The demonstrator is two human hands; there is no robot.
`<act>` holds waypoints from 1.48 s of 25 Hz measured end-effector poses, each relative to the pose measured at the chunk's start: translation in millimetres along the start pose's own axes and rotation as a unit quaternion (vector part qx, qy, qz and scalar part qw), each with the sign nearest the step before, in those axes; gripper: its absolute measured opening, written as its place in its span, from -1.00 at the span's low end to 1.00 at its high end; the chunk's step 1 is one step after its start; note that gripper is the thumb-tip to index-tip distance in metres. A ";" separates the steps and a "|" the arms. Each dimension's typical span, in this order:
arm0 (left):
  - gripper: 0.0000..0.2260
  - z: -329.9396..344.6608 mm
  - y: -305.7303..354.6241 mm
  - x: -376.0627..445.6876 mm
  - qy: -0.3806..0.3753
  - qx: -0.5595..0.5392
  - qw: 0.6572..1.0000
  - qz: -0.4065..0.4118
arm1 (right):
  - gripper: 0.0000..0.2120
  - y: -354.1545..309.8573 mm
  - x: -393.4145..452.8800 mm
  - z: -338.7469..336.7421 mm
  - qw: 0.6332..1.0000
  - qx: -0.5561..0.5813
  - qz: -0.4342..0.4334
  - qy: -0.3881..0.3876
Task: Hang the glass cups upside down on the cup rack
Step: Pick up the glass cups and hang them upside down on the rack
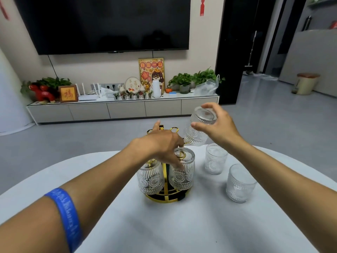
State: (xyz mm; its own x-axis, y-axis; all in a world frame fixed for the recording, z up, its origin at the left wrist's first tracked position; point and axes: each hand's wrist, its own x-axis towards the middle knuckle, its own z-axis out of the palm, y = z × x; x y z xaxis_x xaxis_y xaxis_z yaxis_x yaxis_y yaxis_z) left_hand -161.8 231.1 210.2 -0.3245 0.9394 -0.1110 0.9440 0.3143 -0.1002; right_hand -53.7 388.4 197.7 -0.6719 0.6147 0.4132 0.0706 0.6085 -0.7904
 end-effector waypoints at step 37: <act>-0.62 55.4 90.1 -104.3 0.350 -0.322 0.877 -0.059 | -0.54 45.7 -125.4 -45.0 0.968 -0.128 0.215 0.020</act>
State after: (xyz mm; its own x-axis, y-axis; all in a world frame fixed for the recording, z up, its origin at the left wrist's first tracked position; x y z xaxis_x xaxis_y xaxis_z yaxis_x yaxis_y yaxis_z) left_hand -46.2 153.8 157.9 -0.5200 0.6778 0.5198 0.8165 0.2158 0.5355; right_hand 67.0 361.7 130.1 -0.5115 0.8544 0.0915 0.5209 0.3930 -0.7577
